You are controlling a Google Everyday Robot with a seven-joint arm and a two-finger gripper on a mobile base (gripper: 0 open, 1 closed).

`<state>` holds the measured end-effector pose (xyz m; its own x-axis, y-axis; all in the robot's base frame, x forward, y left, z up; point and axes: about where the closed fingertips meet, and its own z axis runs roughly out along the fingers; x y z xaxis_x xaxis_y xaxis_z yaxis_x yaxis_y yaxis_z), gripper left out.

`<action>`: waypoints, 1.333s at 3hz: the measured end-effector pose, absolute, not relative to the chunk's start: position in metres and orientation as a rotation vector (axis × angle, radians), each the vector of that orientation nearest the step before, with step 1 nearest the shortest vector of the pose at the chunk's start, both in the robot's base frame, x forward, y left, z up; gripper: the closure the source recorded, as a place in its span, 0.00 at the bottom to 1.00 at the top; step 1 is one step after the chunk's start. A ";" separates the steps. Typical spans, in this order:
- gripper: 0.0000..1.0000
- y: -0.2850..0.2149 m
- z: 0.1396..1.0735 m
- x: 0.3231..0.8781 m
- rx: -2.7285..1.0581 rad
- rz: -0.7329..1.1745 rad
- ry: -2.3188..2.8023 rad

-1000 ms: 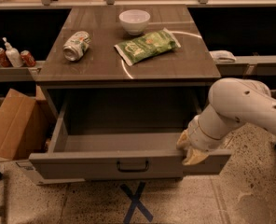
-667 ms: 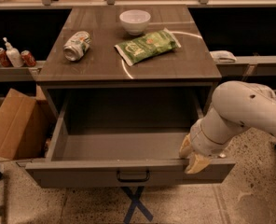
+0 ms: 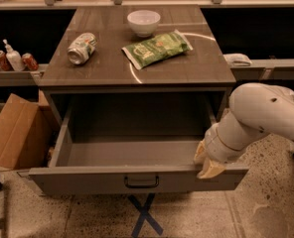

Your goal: Open top drawer

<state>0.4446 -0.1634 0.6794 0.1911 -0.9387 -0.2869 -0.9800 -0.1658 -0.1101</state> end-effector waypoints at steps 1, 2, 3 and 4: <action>0.26 -0.170 0.692 0.448 -2.176 0.195 1.829; 0.03 -0.183 0.709 0.454 -2.141 0.159 1.834; 0.00 -0.195 0.728 0.460 -2.105 0.116 1.833; 0.00 -0.212 0.747 0.468 -2.072 0.087 1.835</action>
Offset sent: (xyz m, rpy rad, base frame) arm 0.0182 -0.0342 0.0491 0.0182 -0.0919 -0.0686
